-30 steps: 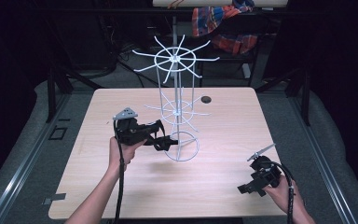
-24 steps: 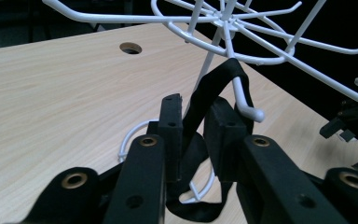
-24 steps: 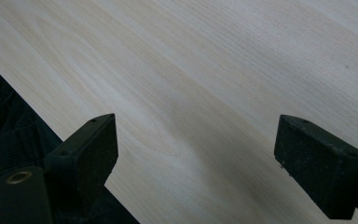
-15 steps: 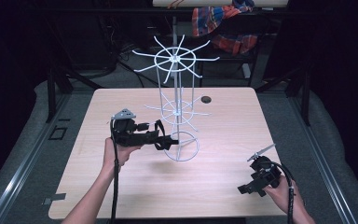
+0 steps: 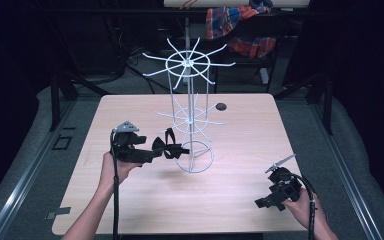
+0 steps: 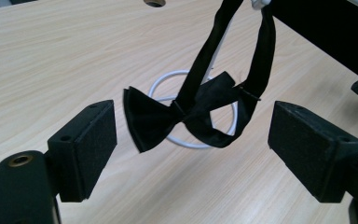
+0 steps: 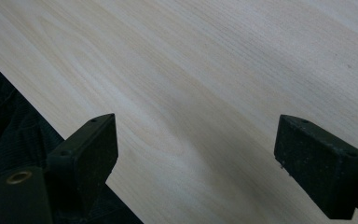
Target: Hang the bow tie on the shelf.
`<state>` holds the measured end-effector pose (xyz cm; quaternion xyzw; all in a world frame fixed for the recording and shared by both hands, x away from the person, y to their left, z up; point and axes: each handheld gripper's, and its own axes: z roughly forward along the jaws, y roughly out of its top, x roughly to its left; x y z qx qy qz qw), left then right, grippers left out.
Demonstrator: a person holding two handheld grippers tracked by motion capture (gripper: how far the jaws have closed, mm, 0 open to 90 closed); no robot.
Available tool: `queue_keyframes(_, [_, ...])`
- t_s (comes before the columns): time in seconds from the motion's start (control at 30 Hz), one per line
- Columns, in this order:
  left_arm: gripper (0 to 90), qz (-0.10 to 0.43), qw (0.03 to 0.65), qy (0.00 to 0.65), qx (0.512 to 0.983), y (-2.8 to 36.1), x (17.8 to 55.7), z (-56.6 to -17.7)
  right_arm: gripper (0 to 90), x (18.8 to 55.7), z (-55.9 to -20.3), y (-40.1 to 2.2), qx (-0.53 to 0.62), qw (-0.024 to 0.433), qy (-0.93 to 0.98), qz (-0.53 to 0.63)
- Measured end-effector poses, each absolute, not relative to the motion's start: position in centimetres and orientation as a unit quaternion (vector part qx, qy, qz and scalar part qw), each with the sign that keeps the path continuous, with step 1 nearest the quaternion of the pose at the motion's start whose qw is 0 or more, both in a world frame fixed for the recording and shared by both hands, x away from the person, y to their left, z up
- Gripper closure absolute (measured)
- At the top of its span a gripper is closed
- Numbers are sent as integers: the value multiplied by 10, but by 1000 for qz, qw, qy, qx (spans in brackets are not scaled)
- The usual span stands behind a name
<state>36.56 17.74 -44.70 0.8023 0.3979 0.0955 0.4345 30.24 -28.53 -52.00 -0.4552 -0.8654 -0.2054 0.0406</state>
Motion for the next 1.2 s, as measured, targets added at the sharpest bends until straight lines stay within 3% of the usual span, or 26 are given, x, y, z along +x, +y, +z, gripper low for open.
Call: queue_keyframes(1.2, [0,130,342,425,828,206,312,-468,132,300,-520,-283,-450,40,-870,-199])
